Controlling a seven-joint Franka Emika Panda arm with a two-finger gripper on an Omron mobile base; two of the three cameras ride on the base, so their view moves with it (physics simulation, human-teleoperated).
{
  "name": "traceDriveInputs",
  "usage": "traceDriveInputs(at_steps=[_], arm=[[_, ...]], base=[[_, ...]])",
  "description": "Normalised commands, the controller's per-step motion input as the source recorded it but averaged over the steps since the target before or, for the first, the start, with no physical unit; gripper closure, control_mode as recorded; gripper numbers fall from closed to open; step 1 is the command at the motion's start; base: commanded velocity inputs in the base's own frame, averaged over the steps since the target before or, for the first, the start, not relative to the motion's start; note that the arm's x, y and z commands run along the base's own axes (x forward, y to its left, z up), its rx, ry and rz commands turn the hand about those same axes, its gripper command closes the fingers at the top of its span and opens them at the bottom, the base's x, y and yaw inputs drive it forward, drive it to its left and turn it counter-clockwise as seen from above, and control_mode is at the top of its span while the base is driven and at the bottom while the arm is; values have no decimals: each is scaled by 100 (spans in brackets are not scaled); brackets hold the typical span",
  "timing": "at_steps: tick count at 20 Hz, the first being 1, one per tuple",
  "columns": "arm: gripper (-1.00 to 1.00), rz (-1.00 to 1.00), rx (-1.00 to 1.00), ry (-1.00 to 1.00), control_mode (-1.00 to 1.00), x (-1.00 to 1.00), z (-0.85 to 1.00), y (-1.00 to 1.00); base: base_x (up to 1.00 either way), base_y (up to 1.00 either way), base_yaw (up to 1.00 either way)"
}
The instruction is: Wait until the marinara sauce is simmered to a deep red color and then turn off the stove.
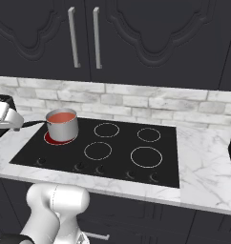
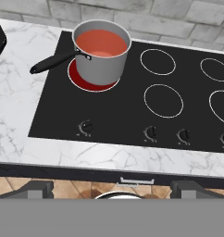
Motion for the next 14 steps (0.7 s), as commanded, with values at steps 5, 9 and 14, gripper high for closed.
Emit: traceDriveInputs(at_steps=[5,9,14], arm=[[-100,0,0,0,-100,0,0,0],[-100,0,0,0,-100,0,0,0],[-100,0,0,0,-100,0,0,0]], base=[[0,0,0],[0,0,0],[0,0,0]])
